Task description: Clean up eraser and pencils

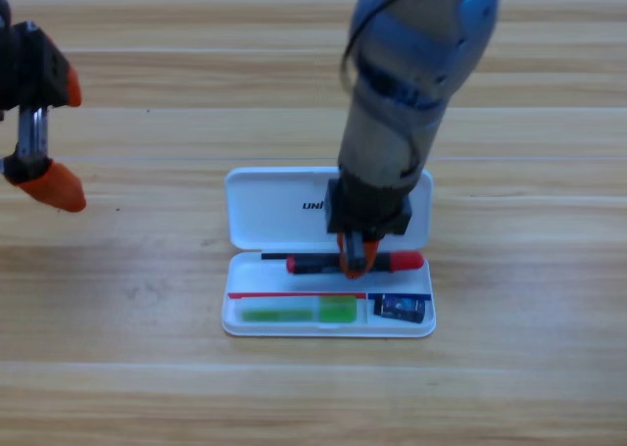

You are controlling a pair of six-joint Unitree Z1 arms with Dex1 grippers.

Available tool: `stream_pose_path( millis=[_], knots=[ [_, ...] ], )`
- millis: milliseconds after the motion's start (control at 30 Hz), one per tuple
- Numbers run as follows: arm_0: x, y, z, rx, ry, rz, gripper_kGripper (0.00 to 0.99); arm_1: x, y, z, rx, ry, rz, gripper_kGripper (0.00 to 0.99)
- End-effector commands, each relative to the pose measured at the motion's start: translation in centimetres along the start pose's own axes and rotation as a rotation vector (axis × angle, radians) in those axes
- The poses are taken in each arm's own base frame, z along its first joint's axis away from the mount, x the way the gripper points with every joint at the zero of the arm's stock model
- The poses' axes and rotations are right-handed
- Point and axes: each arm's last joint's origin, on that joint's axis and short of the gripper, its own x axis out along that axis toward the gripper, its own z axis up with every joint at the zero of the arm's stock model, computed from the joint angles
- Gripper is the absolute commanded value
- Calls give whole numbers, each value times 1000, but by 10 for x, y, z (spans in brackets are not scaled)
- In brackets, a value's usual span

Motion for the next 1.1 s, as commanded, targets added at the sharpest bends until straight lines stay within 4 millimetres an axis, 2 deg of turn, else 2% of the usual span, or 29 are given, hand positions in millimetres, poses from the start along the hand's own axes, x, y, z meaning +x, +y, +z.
stream_pose_path(
  millis=[33,400,433,500,533,633,733,900,1000,1100],
  knots=[
    [18,-2,-7,-5,43,-51,990,49,8,14,-17,81,54,0],
    [25,-2,-6,-4,47,-56,990,46,6,14,-10,80,40,0],
    [26,-2,-6,-4,48,-57,990,44,6,15,-3,76,36,209],
    [28,-3,-6,-6,50,-58,990,39,5,16,21,64,26,839],
    [29,-3,-6,-4,51,-59,990,34,5,16,24,55,21,956],
    [32,-4,-7,-7,54,-62,990,11,7,15,34,15,4,990],
    [35,-5,-7,-7,60,-67,990,-32,16,9,40,-55,-20,990],
    [32,-3,-5,-9,47,-56,990,-114,47,-15,64,-202,-41,990],
    [26,4,0,-16,15,-26,985,-147,66,-31,68,-274,-33,990],
    [28,21,5,-45,-16,17,962,-173,84,-47,86,-334,-25,990]
  ],
)
